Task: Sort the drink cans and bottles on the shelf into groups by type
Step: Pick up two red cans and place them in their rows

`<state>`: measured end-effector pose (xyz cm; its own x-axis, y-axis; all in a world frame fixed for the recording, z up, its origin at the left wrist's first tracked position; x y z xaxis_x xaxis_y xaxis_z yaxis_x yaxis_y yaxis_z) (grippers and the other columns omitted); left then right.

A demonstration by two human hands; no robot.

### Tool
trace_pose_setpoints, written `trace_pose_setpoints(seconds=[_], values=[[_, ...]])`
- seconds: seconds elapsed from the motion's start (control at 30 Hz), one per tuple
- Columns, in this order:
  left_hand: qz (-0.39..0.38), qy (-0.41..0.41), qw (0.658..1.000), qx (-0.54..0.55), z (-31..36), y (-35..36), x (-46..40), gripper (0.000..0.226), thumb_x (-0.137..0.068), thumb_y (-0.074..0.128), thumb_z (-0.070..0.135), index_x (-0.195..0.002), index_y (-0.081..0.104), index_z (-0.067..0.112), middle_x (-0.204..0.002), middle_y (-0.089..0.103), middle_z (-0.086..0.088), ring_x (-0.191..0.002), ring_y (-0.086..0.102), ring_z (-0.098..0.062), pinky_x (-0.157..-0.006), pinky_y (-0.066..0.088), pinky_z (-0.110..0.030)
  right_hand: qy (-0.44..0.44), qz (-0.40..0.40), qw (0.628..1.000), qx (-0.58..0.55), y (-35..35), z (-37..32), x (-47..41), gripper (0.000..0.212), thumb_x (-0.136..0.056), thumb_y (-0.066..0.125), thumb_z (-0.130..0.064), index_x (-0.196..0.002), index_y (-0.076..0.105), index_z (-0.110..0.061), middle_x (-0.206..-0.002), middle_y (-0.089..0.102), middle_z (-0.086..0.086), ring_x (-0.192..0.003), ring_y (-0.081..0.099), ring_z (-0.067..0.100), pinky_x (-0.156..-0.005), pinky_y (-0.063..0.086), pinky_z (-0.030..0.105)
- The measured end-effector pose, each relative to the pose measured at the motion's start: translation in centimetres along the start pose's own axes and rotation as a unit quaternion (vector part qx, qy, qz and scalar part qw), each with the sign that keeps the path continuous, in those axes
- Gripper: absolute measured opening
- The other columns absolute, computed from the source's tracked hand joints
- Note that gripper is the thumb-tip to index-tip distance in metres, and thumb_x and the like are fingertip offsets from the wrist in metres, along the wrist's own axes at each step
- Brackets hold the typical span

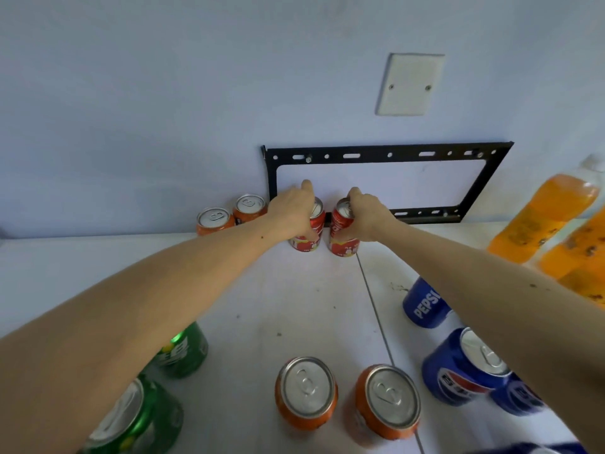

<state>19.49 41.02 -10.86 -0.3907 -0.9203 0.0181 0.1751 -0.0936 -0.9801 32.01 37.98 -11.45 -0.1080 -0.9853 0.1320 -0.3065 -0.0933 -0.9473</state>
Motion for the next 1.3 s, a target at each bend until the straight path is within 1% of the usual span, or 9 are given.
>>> trace_pose_setpoints(seconds=[0.13,0.37,0.47,0.63,0.7,0.8,0.9,1.07,1.3], values=[[-0.013,-0.010,0.999,0.030,-0.4,-0.3,2.7,0.084,-0.061,0.089,0.037,-0.120,0.037,0.008,-0.104,0.062,-0.009,-0.084,0.058,-0.024,-0.060,0.047,-0.036,-0.008,-0.007,1.000,0.014,-0.7,-0.3,2.6,0.076,-0.068,0.085,-0.027,-0.126,0.039,-0.012,-0.125,0.055,0.013,-0.111,0.056,0.030,-0.088,0.055,0.042],[-0.007,-0.054,0.992,0.111,-3.0,-5.2,9.9,0.085,-0.056,0.092,0.034,-0.122,0.041,0.012,-0.121,0.059,-0.009,-0.102,0.059,-0.026,-0.082,0.053,-0.041,-0.077,-0.028,0.996,0.033,-4.1,-4.5,7.7,0.079,-0.063,0.088,-0.033,-0.127,0.045,-0.015,-0.126,0.058,0.007,-0.115,0.055,0.027,-0.088,0.050,0.036],[0.013,-0.078,0.987,0.139,-5.4,-8.5,13.6,0.087,-0.057,0.092,0.032,-0.126,0.041,0.013,-0.124,0.056,-0.008,-0.098,0.054,-0.021,-0.076,0.049,-0.034,-0.127,-0.029,0.991,0.037,-4.9,-8.2,10.1,0.076,-0.061,0.089,-0.033,-0.124,0.049,-0.015,-0.122,0.060,0.006,-0.112,0.056,0.025,-0.085,0.048,0.034],[0.066,-0.127,0.981,0.133,-11.4,-13.7,19.6,0.087,-0.057,0.092,0.030,-0.126,0.043,0.013,-0.125,0.055,-0.008,-0.105,0.055,-0.024,-0.079,0.050,-0.035,-0.213,-0.019,0.976,0.041,-5.7,-16.2,13.6,0.076,-0.059,0.089,-0.035,-0.122,0.054,-0.014,-0.121,0.059,0.005,-0.111,0.055,0.024,-0.084,0.046,0.029],[0.083,-0.150,0.975,0.143,-14.5,-15.3,21.9,0.085,-0.057,0.092,0.029,-0.125,0.044,0.014,-0.122,0.055,-0.007,-0.101,0.057,-0.023,-0.071,0.050,-0.031,-0.243,-0.020,0.969,0.042,-5.5,-19.8,14.7,0.078,-0.061,0.088,-0.035,-0.126,0.051,-0.014,-0.125,0.057,0.005,-0.115,0.053,0.025,-0.085,0.044,0.029],[0.099,-0.180,0.970,0.129,-19.6,-16.9,25.1,0.083,-0.058,0.091,0.030,-0.124,0.044,0.015,-0.119,0.055,-0.005,-0.098,0.056,-0.022,-0.061,0.045,-0.026,-0.280,-0.014,0.959,0.028,-4.7,-25.3,15.7,0.078,-0.064,0.087,-0.035,-0.129,0.049,-0.015,-0.129,0.055,0.005,-0.117,0.052,0.024,-0.085,0.043,0.029],[0.104,-0.195,0.971,0.097,-24.7,-17.9,27.7,0.083,-0.057,0.091,0.030,-0.123,0.044,0.013,-0.119,0.056,-0.007,-0.100,0.056,-0.023,-0.068,0.048,-0.032,-0.296,-0.005,0.955,0.002,-3.0,-30.5,16.3,0.075,-0.065,0.086,-0.034,-0.127,0.050,-0.014,-0.127,0.056,0.004,-0.116,0.053,0.023,-0.082,0.042,0.027],[0.080,-0.227,0.967,0.081,-33.3,-17.5,30.4,0.085,-0.059,0.091,0.029,-0.126,0.041,0.013,-0.124,0.055,-0.010,-0.100,0.052,-0.023,-0.076,0.048,-0.035,-0.293,-0.021,0.956,-0.028,2.2,-38.5,15.7,0.075,-0.062,0.088,-0.033,-0.124,0.051,-0.012,-0.125,0.058,0.006,-0.115,0.055,0.024,-0.091,0.050,0.034],[0.034,-0.239,0.966,0.090,-40.3,-13.2,31.2,0.087,-0.056,0.093,0.028,-0.124,0.042,0.011,-0.125,0.056,-0.011,-0.109,0.055,-0.027,-0.085,0.051,-0.039,-0.269,-0.046,0.962,-0.029,8.6,-44.9,14.0,0.076,-0.058,0.089,-0.032,-0.121,0.050,-0.013,-0.121,0.058,0.006,-0.111,0.056,0.026,-0.082,0.052,0.034]])
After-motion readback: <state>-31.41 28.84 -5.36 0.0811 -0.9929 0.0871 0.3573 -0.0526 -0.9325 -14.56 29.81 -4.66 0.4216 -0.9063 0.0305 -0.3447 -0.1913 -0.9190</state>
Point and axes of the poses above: each hand's wrist, its own x-axis away from the middle knuckle, its own y-axis out of the palm, z = x × y, the point moved 8 cm from there along -x, towards the middle knuckle
